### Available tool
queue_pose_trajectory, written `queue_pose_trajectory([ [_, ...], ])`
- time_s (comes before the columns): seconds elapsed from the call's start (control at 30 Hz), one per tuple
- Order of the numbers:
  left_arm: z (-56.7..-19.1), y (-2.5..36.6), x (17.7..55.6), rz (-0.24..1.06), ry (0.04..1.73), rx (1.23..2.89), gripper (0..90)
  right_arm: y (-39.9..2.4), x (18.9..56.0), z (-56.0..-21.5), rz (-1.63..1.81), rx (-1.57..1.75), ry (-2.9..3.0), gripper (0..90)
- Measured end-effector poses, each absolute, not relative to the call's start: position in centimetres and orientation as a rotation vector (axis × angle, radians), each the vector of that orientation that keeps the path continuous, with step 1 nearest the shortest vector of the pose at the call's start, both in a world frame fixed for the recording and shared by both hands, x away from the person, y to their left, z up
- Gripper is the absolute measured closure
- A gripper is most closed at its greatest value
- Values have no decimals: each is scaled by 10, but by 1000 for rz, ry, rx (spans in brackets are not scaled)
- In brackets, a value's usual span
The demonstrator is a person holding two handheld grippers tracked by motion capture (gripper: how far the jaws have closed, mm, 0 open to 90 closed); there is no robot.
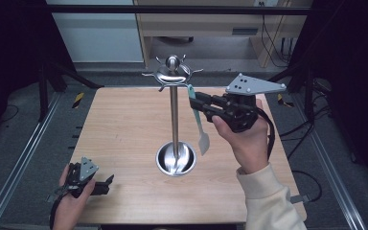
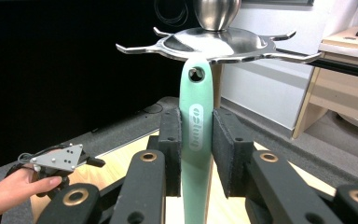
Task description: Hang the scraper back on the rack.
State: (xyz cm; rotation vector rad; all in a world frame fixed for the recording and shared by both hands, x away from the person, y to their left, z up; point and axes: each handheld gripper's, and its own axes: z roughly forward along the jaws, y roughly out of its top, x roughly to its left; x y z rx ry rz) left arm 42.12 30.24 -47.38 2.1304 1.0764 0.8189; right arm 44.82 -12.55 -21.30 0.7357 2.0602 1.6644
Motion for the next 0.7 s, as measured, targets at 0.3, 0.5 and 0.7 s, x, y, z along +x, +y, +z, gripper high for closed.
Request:
queue_pose_trajectory([
  [0.3, -474, 302, 421, 816, 1075, 2133, 27, -121, 452, -215, 1666, 744, 2048, 741],
  [0.5, -474, 302, 421, 815, 1073, 2135, 27, -120, 453, -216, 1671, 747, 2041, 741],
  [0.7, -474, 302, 421, 812, 1073, 2136, 27, -118, 454, -217, 1678, 751, 2036, 741],
])
